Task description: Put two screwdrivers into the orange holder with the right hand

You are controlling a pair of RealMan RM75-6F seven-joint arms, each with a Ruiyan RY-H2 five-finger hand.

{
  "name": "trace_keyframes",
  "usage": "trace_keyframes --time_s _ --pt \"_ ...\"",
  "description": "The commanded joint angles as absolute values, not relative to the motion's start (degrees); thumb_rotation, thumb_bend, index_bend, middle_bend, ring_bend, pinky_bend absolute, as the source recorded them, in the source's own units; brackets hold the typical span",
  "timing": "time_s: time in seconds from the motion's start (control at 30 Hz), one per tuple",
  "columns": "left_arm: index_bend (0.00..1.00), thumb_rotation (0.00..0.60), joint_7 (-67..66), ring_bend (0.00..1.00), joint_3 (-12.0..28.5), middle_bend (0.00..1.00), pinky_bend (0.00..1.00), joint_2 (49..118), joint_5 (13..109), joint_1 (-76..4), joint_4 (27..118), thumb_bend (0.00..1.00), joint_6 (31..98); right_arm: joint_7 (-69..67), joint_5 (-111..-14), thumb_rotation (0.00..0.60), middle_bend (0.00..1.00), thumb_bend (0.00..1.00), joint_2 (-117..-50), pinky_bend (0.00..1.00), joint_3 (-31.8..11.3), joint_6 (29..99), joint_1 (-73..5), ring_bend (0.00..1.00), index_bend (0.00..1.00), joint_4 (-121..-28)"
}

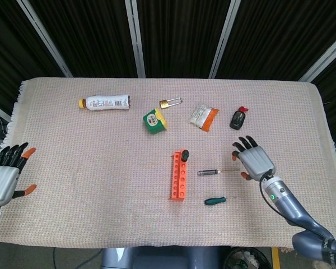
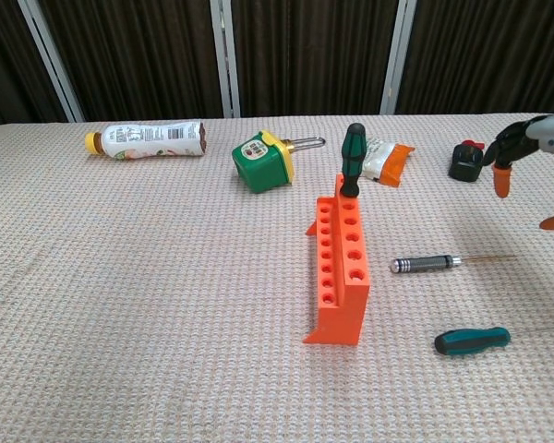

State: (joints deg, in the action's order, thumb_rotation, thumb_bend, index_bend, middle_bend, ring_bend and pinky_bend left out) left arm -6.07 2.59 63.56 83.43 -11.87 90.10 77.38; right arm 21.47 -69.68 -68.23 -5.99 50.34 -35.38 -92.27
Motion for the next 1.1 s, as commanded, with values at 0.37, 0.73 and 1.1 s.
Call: trace_keyframes --time_s 0.37,0.73,1.1 --pt "0.11 0.6 -5.4 0.0 2.46 0.0 0.0 64.51 83.28 -12.4 88.98 0.14 76.29 38.86 -61.1 0.6 0.12 0.23 -78.41 0.0 -5.03 52.22 -39.21 0.0 0.4 -90.51" --pt "0.11 0.6 -3.23 0.0 2.11 0.0 0.0 65.74 82.92 -12.46 86.44 0.14 75.38 44.99 -50.75 0.6 0.11 0.25 -84.23 0.0 -5.82 52.64 -42.73 0.0 0.4 -89.48" --pt "0.11 0.6 -1.44 0.0 1.91 0.0 0.0 66.71 82.8 -12.46 84.25 0.14 74.92 45.66 -46.07 0.6 0.12 0.26 -87.27 0.0 -5.21 53.2 -44.6 0.0 0.41 -88.91"
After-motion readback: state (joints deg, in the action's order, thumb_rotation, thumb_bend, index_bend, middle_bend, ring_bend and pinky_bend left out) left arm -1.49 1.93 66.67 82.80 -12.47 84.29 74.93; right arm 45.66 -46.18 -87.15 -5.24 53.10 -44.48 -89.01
